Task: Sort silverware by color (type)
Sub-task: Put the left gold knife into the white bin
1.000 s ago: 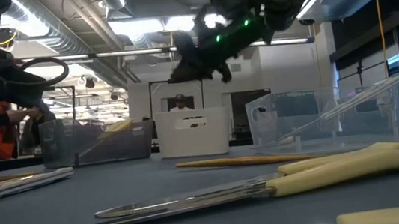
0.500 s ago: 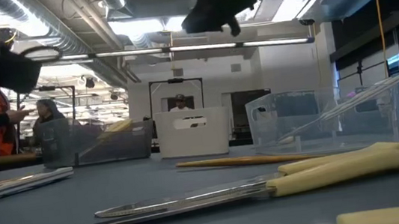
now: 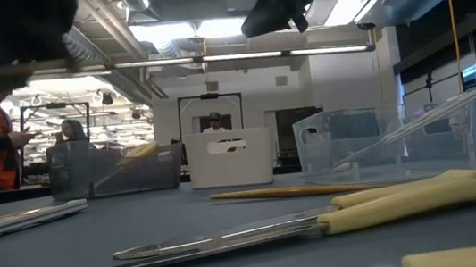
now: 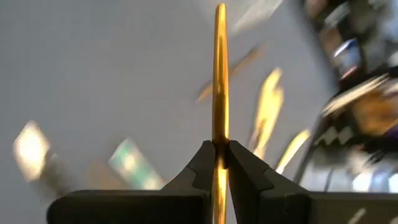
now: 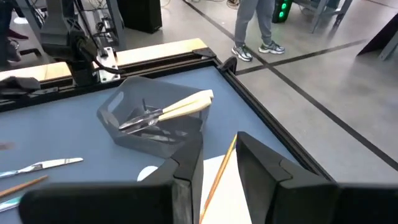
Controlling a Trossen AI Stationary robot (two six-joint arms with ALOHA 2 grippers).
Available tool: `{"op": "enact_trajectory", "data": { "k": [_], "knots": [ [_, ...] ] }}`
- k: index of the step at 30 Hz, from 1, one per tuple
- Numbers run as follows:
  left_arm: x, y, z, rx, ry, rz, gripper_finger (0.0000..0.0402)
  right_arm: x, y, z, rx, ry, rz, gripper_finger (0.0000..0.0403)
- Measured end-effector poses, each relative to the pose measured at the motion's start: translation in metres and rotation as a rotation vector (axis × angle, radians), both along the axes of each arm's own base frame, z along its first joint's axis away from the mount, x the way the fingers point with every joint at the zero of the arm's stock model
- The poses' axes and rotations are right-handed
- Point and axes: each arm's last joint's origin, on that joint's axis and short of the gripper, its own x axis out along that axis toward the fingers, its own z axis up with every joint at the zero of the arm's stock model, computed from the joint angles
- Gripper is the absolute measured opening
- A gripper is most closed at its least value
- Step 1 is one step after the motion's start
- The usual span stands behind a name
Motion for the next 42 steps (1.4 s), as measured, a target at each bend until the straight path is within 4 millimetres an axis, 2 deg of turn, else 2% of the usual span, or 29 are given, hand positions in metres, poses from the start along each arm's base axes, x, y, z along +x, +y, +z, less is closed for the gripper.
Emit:
{"op": "enact_trajectory", "data": {
  "k": [6, 10, 16, 27, 37, 42],
  "knots": [
    [0.022, 0.014, 0.021, 0.218, -0.261, 0.131, 0.002, 0.001, 0.002, -0.003, 0.026, 0.016, 0.052, 0.0083],
    [0.035, 0.028, 0.031, 0.334, -0.354, 0.222, 0.002, 0.001, 0.002, -0.003, 0.036, 0.013, 0.076, 0.0083],
    [0.057, 0.05, 0.035, 0.455, -0.425, 0.334, 0.002, 0.001, 0.002, -0.003, 0.036, 0.012, 0.076, 0.0083],
    [0.091, 0.097, 0.016, 0.513, -0.452, 0.528, 0.002, -0.005, 0.003, -0.001, 0.042, 0.046, 0.075, 0.0083],
    [0.11, 0.132, -0.009, 0.523, -0.472, 0.656, 0.002, -0.017, 0.004, 0.012, 0.022, 0.019, 0.035, 0.0083],
    [0.116, 0.146, -0.028, 0.546, -0.414, 0.687, 0.002, -0.018, 0.003, 0.012, 0.018, 0.021, 0.026, 0.0083]
  ]
}}
